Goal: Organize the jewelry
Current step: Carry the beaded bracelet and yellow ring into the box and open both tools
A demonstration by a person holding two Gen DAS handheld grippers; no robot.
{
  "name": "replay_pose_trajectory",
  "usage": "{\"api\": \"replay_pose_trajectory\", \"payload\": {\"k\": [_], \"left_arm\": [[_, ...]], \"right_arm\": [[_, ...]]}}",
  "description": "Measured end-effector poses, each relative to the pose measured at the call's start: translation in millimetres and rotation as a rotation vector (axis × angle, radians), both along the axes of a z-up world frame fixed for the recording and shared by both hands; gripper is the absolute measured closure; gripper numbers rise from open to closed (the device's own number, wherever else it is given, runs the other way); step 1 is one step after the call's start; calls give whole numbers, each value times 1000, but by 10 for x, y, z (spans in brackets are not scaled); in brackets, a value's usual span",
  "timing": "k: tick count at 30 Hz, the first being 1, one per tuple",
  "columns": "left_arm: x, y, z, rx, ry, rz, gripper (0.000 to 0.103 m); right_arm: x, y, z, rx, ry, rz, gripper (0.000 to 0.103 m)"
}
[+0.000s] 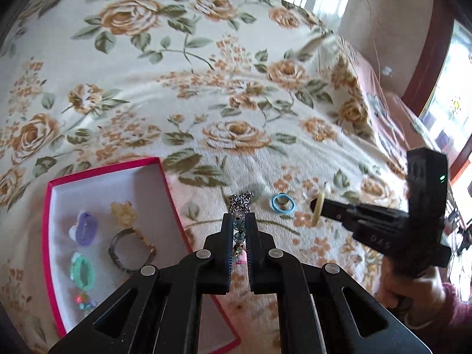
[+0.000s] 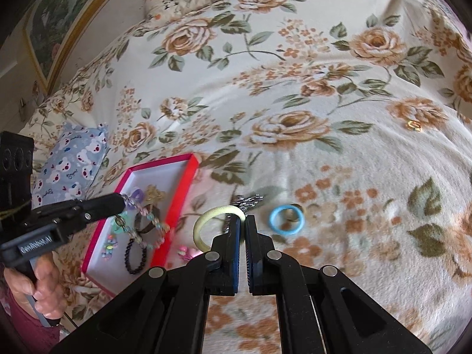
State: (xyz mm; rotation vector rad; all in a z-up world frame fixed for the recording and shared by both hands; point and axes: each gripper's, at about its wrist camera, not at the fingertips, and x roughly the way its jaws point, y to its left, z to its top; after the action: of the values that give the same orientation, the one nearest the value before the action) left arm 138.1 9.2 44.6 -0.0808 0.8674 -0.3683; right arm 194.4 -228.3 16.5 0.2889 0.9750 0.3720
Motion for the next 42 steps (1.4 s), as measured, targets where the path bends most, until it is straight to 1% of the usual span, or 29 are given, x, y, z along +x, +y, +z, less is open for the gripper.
{"api": "replay_pose_trajectory", "payload": {"k": [6, 12, 17, 22, 32, 42], "left_arm": [[-238, 267, 91, -19, -15, 56, 97], [-452, 606, 136, -45, -18, 144, 97], [-622, 845, 103, -65, -4, 208, 97], [-725, 1000, 51, -73, 18, 246, 97], [-747, 1177, -141, -105, 71, 294, 97], [-711, 1368, -345, -102, 115, 347, 96]], "right_arm": [[-47, 253, 52, 5, -5, 53, 100], [-90, 564, 69, 8, -4, 120, 100], [-141, 878, 22, 12, 11, 187, 100], [-195, 1121, -36, 13, 26, 241, 100], [-277, 1499, -163, -13, 58, 332, 100], [-272, 1785, -400, -113, 108, 401, 100]]}}
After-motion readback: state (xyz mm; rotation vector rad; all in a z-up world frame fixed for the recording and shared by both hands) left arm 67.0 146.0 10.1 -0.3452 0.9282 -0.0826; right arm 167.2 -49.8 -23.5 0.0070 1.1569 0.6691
